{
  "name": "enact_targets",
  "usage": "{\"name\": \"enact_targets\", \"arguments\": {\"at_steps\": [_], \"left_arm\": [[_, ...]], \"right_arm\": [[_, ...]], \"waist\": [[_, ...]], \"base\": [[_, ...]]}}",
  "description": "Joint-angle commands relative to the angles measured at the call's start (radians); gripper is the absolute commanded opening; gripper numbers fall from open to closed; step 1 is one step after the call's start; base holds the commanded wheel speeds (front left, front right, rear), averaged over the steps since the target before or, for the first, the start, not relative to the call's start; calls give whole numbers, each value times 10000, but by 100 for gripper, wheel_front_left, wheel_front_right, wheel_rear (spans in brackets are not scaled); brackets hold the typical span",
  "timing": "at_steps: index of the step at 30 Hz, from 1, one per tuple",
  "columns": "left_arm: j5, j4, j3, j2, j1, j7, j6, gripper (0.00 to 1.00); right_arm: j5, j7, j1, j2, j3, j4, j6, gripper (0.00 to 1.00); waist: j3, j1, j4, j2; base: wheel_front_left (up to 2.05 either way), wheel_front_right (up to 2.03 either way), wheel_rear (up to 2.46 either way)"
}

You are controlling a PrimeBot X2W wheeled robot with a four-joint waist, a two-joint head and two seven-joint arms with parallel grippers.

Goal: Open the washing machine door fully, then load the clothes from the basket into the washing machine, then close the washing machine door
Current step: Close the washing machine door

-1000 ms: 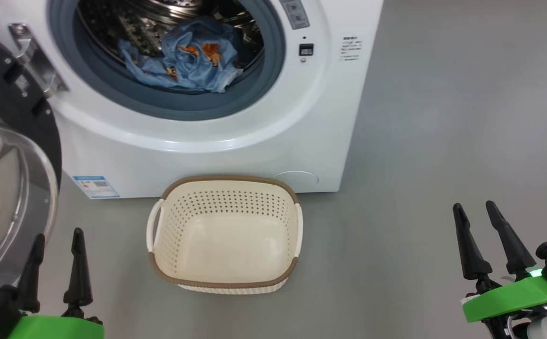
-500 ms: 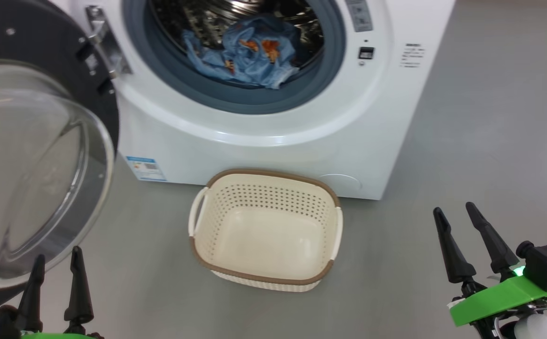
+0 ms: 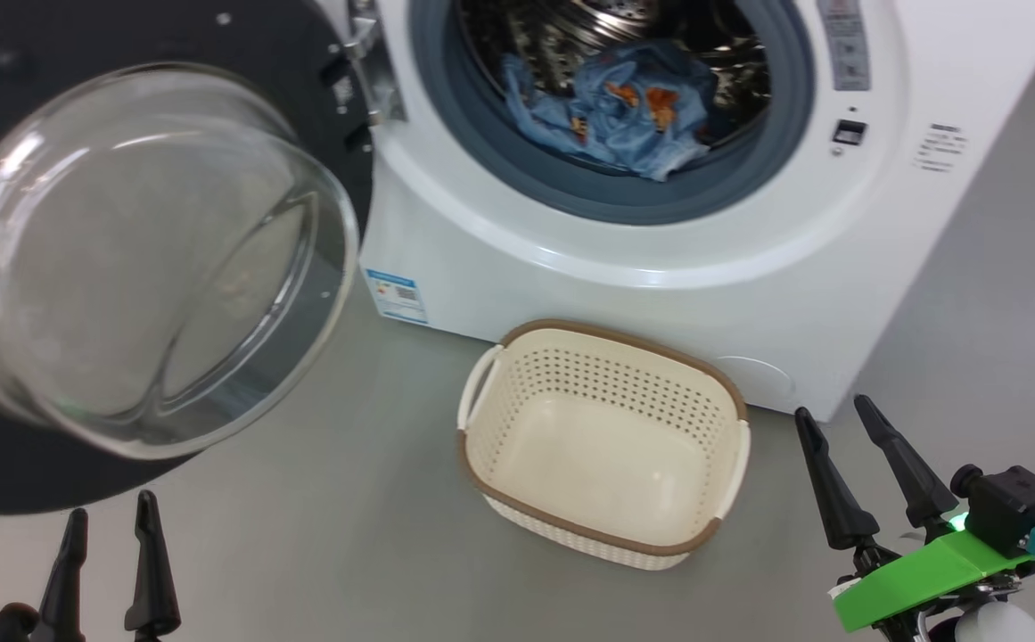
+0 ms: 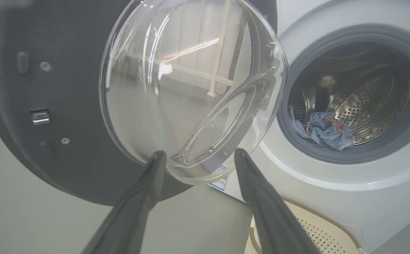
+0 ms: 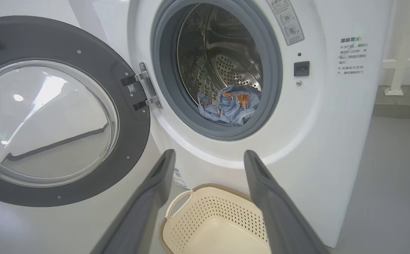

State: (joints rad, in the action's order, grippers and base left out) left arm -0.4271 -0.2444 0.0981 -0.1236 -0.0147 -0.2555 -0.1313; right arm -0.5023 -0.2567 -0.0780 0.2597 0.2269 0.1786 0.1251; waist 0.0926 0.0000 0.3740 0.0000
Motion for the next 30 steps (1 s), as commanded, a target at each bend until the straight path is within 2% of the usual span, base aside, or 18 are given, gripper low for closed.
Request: {"name": "enact_targets", "arguments": {"at_steps": [1,12,29,30], "left_arm": [[75,320,393,-126,-70,-63,6,100],[55,330,377,-37,137,-63,6,100],[51,555,602,36,219,-63,6,100],[56,567,595,27,225,-63,6,98]], "right_arm": [[-108,-51,-158,186,250,-191,56,100],[-152,-51,-38,191,347,-185,56,100],[-221,-51,-239,220,606,-85,56,100],[-229,-51,-238,218,611,-83,56,100]], "waist": [[-166,0,576,0],[-255,0,1430,0],[-169,0,1505,0],[-176,0,1501,0]], "base": [[0,0,0],[0,0,0],[0,0,0],[0,0,0]]}}
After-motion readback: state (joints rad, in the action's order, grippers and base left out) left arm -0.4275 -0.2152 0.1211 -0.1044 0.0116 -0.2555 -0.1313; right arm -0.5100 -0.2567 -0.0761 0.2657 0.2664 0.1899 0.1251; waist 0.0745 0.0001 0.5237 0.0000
